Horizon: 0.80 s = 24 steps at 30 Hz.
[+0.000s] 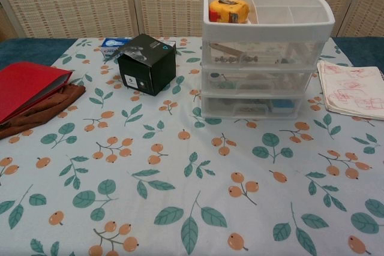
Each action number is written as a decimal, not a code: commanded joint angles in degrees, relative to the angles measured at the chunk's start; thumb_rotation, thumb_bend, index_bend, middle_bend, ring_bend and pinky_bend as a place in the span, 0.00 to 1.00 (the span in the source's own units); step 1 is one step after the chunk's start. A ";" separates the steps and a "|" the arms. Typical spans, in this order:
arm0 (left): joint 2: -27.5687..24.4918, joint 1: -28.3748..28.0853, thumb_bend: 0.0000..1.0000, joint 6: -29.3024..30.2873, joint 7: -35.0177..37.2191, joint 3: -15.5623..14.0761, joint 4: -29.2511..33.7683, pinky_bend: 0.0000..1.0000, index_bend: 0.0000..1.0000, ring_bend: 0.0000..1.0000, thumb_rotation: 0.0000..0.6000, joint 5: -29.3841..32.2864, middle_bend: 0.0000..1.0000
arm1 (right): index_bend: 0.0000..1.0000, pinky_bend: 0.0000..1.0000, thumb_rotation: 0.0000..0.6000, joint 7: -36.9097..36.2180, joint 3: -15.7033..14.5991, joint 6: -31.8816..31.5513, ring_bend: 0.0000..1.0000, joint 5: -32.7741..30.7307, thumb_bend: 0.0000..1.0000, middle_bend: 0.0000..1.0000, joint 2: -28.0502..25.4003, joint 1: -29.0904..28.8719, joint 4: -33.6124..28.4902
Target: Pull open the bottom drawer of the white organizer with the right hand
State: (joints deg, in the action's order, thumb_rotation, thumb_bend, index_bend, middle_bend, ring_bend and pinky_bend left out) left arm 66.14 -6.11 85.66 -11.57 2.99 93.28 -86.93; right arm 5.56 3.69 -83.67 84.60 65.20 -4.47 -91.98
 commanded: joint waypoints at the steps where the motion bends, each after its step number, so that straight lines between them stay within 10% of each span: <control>1: 0.04 -0.27 0.18 -0.22 -0.34 0.09 0.24 0.09 0.02 0.05 1.00 0.26 0.01 | 0.06 0.16 1.00 0.05 -0.13 0.47 0.07 -0.28 0.28 0.13 -0.33 -0.09 -0.58; 13: 0.37 0.00 0.18 1.42 1.12 0.26 -0.49 0.09 0.02 0.05 1.00 -0.59 0.01 | 0.06 0.20 1.00 -1.21 -0.36 0.28 0.14 0.25 0.28 0.18 -0.84 0.03 -2.59; 24: 0.49 0.24 0.18 1.33 2.86 -0.07 -1.68 0.09 0.02 0.05 1.00 -0.39 0.01 | 0.06 0.68 1.00 -10.54 -1.73 11.12 0.58 -3.16 0.28 0.43 -4.06 -3.13 -11.37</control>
State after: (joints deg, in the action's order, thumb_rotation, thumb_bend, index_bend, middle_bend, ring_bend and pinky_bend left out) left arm 66.61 -5.91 86.99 -8.83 2.95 91.72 -87.35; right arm -2.66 2.48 -75.69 82.54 62.23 -6.20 -101.24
